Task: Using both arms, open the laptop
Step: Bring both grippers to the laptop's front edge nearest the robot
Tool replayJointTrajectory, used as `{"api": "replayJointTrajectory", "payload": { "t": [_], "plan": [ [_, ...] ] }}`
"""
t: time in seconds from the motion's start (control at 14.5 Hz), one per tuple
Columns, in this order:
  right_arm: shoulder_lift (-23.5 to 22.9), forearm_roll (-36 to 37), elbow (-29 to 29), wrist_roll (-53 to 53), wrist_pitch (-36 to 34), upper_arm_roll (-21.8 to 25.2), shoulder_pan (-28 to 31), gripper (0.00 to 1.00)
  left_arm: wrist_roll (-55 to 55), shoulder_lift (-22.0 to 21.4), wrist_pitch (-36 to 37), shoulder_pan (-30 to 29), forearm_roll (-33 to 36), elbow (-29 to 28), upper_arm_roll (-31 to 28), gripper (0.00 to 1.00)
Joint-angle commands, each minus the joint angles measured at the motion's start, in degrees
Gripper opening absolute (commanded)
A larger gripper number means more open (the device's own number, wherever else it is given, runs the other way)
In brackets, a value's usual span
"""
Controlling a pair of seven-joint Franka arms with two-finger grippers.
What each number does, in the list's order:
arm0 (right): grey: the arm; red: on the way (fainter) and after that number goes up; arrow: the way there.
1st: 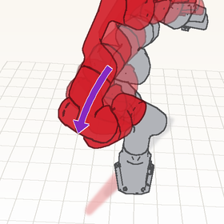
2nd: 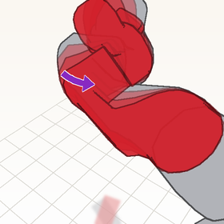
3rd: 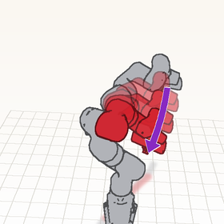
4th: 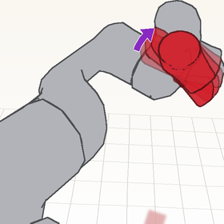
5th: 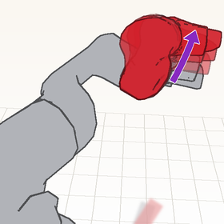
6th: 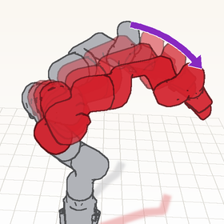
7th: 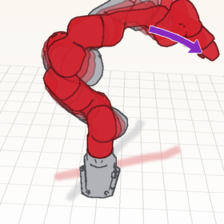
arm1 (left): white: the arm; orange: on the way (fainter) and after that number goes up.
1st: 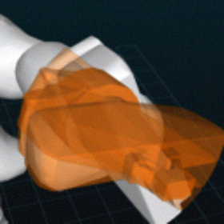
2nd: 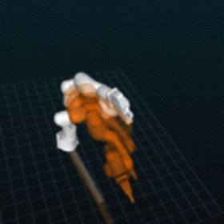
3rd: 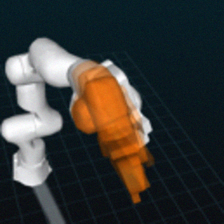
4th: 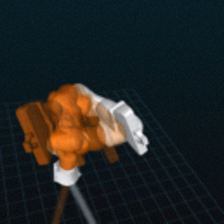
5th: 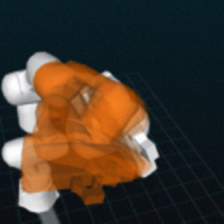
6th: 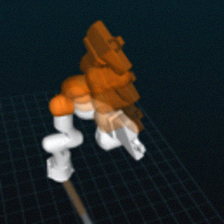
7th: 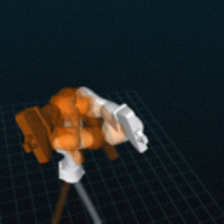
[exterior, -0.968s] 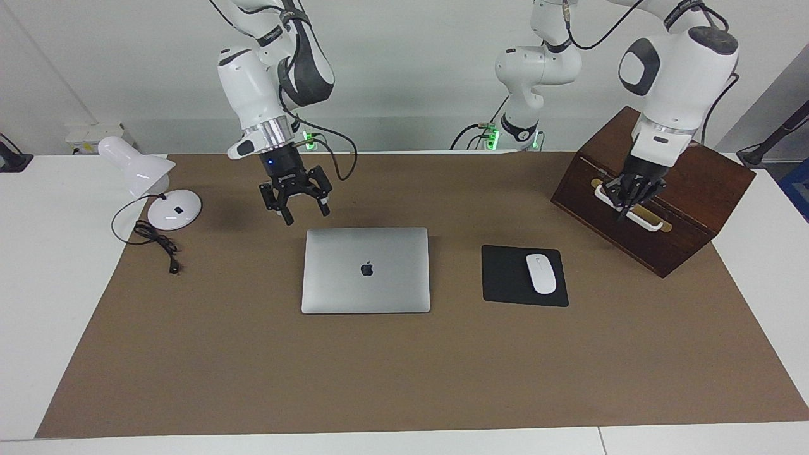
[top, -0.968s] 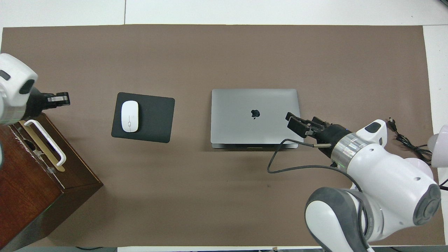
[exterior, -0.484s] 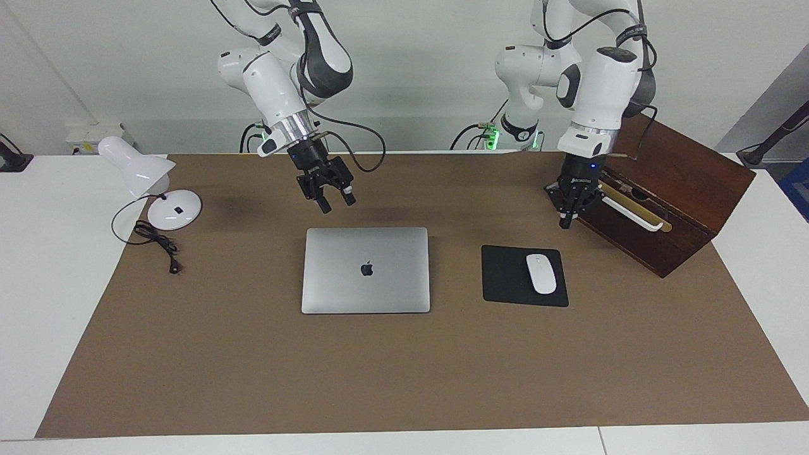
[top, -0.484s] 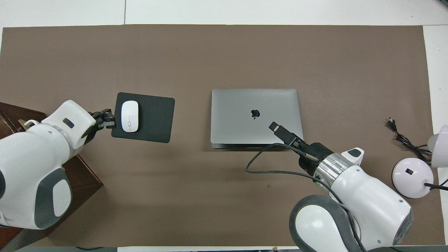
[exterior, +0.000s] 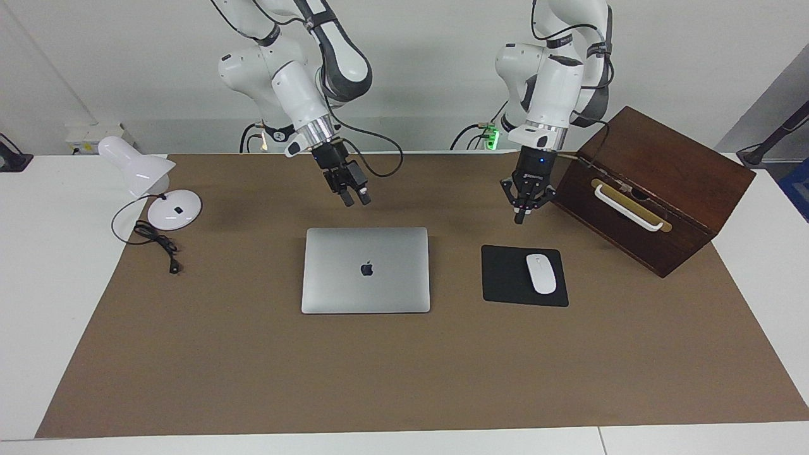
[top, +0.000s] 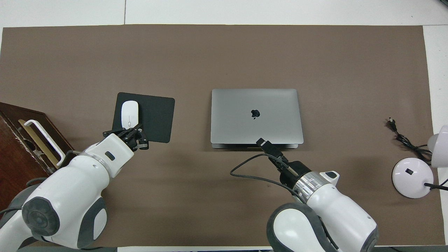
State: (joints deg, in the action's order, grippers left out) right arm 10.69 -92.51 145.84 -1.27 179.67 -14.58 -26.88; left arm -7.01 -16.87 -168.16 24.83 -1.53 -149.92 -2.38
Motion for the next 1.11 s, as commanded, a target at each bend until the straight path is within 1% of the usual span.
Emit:
{"api": "replayJointTrajectory", "payload": {
  "t": [0.0, 0.14, 0.21, 0.48, 0.62, 0.69, 0.83, 1.04],
  "plan": [
    [-0.40, -6.51, -0.74, -0.13, 1.03, 0.17, -1.42, 1.00, -0.90, -0.89, -6.36, 3.99, -0.57, -4.05, -0.87, 0.00],
    [-0.40, -11.18, -1.08, -0.13, 1.12, 0.17, -1.51, 1.00, -1.25, 0.86, -11.99, 6.88, -0.57, -6.07, -0.87, 0.00],
    [-0.40, -11.98, -1.09, -0.22, 1.47, 0.17, -1.42, 1.00, -1.25, 2.18, -14.54, 7.51, -0.57, -6.61, -0.87, 0.00],
    [-2.51, -12.16, -1.44, -0.22, 2.18, 0.17, -1.42, 1.00, -1.16, 6.66, -21.84, 11.63, -0.57, -7.05, -0.96, 0.00],
    [-4.00, -12.25, -2.05, -0.31, 2.18, 0.17, -1.42, 1.00, -1.07, 10.60, -28.24, 13.57, -0.58, -7.05, -0.96, 0.00],
    [-4.62, -12.25, -2.58, -0.31, 2.18, 0.17, -1.34, 1.00, -0.99, 11.32, -30.45, 14.45, -0.66, -7.05, -0.87, 0.00],
    [-5.50, -12.16, -2.84, -0.39, 2.18, 0.17, -1.34, 1.00, -0.98, 11.94, -30.73, 15.68, -0.58, -7.05, -0.96, 0.00],
    [-6.90, -12.16, -3.72, -0.66, 2.18, 0.26, -1.07, 1.00, -0.90, 14.23, -32.49, 17.61, -0.66, -7.14, -0.96, 0.00]
  ]
}}
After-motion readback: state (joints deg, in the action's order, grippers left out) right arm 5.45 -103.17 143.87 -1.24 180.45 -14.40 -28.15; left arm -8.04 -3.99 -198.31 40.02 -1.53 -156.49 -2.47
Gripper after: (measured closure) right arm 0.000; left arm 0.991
